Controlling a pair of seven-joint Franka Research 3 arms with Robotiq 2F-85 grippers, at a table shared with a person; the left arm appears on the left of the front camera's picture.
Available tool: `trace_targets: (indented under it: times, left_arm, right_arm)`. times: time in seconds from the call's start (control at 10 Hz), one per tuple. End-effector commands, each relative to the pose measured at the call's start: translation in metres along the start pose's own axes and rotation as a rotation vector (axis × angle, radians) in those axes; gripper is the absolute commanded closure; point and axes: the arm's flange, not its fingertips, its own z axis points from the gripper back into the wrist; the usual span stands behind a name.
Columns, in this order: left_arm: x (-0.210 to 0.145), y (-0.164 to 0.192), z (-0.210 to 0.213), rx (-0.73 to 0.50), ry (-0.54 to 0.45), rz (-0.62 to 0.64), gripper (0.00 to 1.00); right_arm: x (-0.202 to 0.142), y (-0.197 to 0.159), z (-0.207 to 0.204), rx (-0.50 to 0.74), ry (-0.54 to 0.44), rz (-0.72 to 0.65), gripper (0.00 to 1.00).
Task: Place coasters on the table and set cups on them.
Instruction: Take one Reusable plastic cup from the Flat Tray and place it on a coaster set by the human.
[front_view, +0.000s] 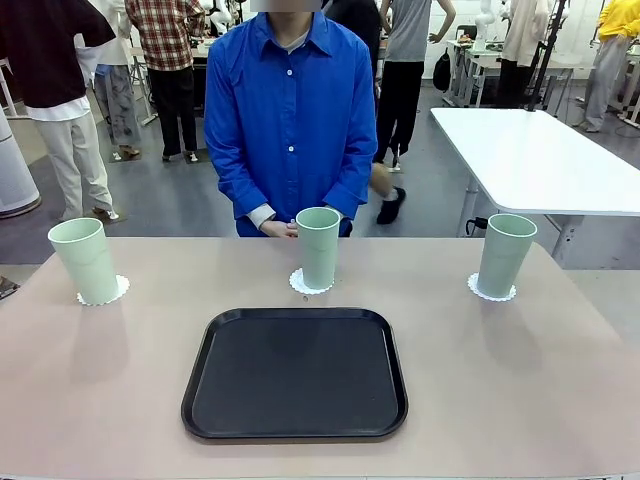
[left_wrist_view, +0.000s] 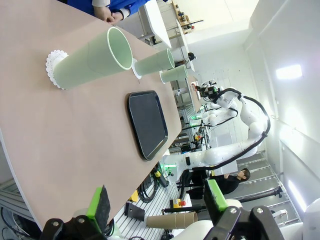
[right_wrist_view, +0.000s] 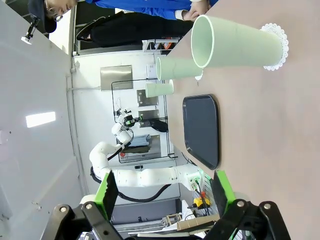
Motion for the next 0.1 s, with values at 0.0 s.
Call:
trace_targets:
  times: [0.0]
  left_arm:
    - [-0.0016,-0.0026,0.0002,-0.002,0.006,-0.007,0.0]
  right_arm:
    - [-0.0011,-0.0018,0.0014,0.008,0.003,0.011,0.0]
